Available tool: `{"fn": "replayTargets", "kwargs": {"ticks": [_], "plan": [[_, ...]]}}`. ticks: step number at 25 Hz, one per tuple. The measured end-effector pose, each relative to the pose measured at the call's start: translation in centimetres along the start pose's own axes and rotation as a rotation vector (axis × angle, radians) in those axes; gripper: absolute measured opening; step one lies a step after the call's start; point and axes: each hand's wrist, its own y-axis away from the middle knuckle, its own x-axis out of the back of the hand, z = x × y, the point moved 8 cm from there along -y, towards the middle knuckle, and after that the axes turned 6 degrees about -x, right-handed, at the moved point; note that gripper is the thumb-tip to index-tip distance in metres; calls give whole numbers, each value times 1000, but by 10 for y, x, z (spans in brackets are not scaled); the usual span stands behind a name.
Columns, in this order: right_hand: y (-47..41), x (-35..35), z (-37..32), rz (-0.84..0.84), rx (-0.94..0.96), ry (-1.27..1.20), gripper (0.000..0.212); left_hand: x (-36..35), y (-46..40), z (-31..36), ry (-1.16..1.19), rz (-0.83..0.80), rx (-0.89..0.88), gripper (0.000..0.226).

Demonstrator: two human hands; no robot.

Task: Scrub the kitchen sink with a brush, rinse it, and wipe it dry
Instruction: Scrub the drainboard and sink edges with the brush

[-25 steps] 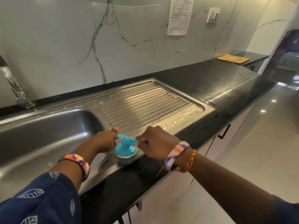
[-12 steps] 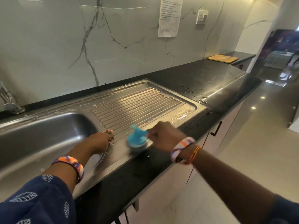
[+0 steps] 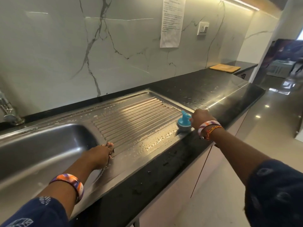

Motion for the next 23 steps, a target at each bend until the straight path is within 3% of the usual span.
{"fn": "replayTargets", "kwargs": {"ticks": [2, 5, 8, 14, 20, 23], "plan": [[18, -16, -27, -53, 95, -87, 28, 4, -2, 1, -6, 3, -9, 38], [83, -53, -88, -269, 368, -223, 30, 15, -12, 6, -30, -3, 1, 25], [102, -57, -105, -282, 513, -168, 33, 27, -21, 17, -136, 11, 50, 33], [-9, -23, 0, -20, 164, -18, 34, 32, -32, 34, -280, 44, 84, 34], [-40, -5, 42, 196, 9, 136, 32, 53, -67, 30, -170, 113, 173, 41], [-63, -9, 55, 207, -24, 166, 33, 61, -113, 45, -24, 176, 105, 43]]}}
